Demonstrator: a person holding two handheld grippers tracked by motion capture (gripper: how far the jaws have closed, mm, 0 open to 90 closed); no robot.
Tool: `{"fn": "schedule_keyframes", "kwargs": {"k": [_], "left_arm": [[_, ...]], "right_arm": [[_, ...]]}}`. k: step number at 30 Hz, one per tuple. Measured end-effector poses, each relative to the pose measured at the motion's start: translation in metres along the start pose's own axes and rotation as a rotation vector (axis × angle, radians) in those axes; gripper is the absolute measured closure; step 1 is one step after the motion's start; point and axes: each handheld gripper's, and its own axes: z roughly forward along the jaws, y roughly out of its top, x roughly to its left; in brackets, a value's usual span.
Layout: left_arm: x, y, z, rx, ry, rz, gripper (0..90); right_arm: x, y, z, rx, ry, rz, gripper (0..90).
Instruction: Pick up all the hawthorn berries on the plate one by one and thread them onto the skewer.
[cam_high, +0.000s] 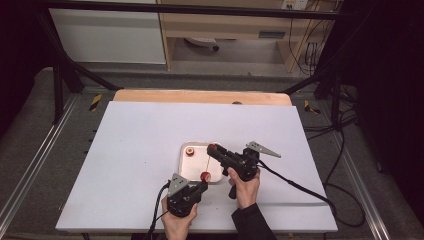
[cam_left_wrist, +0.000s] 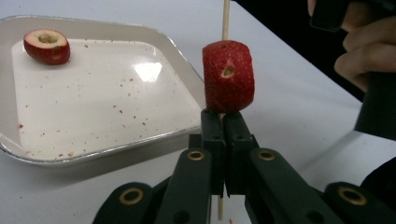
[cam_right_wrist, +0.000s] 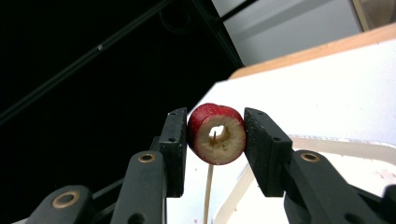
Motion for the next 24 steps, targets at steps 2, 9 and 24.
{"fn": "schedule_keyframes", "kwargs": {"k": [2, 9, 24], "left_arm": [[-0.002, -0.001, -0.002, -0.023, 0.001, 0.018, 88.7], [0.001, 0.011, -0.003, -0.009, -0.001, -0.013, 88.7], [0.022, 0.013, -0.013, 0.001, 0.050, 0.041, 88.5]], "right_arm": [[-0.001, 0.002, -0.002, 0.036, -0.032, -0.022, 61.8], [-0.002, -0.007, 0.001, 0.128, -0.016, -0.041, 61.8], [-0.002, -0.006, -0.002, 0.159, -0.042, -0.098, 39.5]]}}
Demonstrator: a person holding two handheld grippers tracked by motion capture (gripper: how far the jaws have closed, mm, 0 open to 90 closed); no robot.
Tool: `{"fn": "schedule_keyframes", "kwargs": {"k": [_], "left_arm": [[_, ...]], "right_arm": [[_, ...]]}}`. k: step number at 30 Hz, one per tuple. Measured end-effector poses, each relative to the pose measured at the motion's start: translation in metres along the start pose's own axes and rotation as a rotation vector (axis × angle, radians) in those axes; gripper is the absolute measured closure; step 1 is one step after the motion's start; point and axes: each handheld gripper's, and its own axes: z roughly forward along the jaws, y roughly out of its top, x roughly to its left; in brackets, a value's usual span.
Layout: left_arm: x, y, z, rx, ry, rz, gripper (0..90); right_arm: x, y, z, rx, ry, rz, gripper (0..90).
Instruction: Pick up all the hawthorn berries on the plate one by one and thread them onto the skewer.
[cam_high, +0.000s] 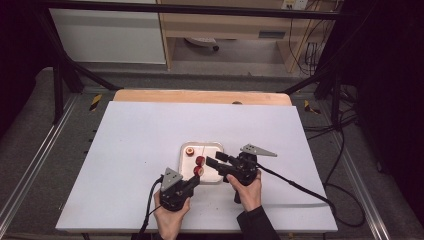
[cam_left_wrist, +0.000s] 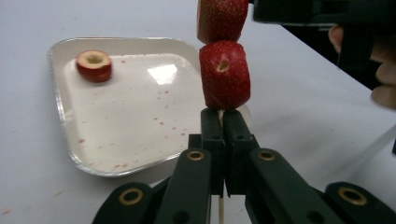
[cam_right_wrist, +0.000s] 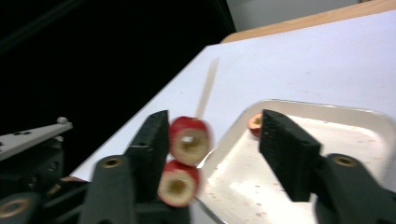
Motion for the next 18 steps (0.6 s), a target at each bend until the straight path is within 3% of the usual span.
{"fn": "schedule_keyframes", "kwargs": {"k": [4, 10, 18], "left_arm": [[0.010, -0.003, -0.011, 0.020, 0.028, 0.053, 88.5], [0.030, -0.006, -0.027, 0.042, 0.036, 0.080, 88.3], [0.051, -0.009, -0.042, 0.085, 0.043, 0.105, 88.2]], "right_arm": [[-0.006, 0.009, -0.002, 0.052, -0.061, -0.070, 26.8], [-0.010, 0.020, 0.002, 0.170, -0.098, -0.182, 15.6], [-0.007, 0.036, 0.031, 0.396, -0.121, -0.305, 13.3]]}}
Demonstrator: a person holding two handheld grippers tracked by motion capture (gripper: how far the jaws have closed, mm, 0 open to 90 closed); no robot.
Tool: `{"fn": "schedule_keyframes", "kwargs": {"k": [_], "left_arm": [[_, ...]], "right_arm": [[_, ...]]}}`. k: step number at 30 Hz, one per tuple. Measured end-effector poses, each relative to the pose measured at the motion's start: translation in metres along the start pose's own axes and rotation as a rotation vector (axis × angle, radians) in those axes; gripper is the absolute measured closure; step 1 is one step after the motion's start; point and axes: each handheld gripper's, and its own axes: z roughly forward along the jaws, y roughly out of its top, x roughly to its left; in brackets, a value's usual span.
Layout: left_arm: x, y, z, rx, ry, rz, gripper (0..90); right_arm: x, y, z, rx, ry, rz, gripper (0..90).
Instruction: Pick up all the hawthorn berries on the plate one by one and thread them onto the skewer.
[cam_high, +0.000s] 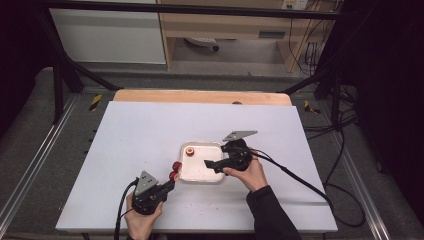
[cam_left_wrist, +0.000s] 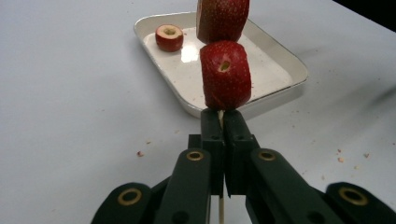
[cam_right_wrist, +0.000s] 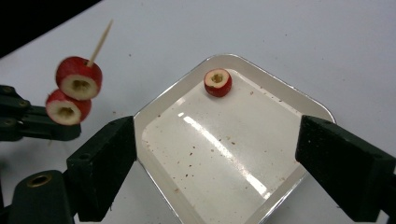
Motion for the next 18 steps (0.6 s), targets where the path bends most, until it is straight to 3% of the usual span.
{"fn": "schedule_keyframes", "kwargs": {"k": [7, 11, 18], "left_arm": [[0.009, -0.002, -0.006, 0.018, 0.017, 0.014, 88.1], [0.015, -0.005, -0.009, 0.021, 0.027, 0.006, 88.1], [0.022, -0.008, -0.011, 0.040, 0.032, 0.006, 88.0]], "right_arm": [[0.002, 0.026, 0.029, 0.164, -0.032, -0.096, 13.4], [0.002, 0.040, 0.047, 0.216, -0.051, -0.129, 16.3], [0.001, 0.052, 0.073, 0.282, -0.056, -0.100, 23.3]]}}
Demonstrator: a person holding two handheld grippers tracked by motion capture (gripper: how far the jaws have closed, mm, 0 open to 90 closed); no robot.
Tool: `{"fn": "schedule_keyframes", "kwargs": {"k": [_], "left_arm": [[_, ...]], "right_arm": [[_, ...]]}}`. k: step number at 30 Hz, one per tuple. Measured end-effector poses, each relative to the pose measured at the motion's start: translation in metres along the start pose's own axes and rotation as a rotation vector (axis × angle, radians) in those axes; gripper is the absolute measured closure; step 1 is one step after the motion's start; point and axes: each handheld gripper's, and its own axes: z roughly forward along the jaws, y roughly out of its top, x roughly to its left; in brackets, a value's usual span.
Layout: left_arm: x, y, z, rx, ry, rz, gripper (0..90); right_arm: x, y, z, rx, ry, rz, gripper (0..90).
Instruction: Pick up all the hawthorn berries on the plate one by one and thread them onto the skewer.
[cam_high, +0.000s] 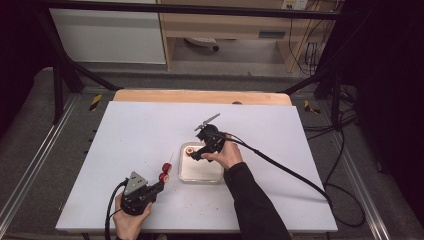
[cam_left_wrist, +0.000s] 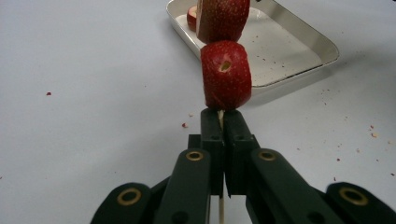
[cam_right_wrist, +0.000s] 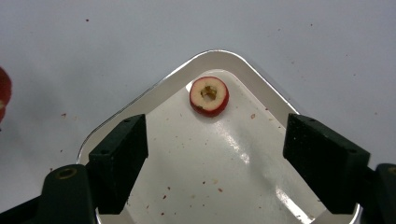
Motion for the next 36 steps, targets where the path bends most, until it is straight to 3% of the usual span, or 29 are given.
{"fn": "schedule_keyframes", "kwargs": {"k": [5, 16, 23, 27, 36], "left_arm": [[0.000, 0.000, 0.000, 0.003, -0.003, 0.004, 88.0], [0.001, 0.000, 0.003, 0.016, -0.015, 0.008, 88.0], [0.001, -0.001, 0.003, 0.021, -0.015, 0.007, 88.0], [0.001, -0.001, 0.004, 0.024, -0.015, 0.006, 88.0], [0.001, -0.001, 0.004, 0.027, -0.015, 0.006, 88.0]], "right_arm": [[-0.001, 0.009, 0.013, 0.032, -0.008, 0.046, 27.6], [-0.002, 0.021, 0.033, 0.085, 0.000, 0.023, 36.8], [-0.003, 0.025, 0.044, 0.106, -0.007, 0.114, 42.3], [-0.003, 0.026, 0.047, 0.089, 0.010, 0.168, 46.1], [-0.004, 0.026, 0.054, 0.105, 0.005, 0.234, 56.4]]}}
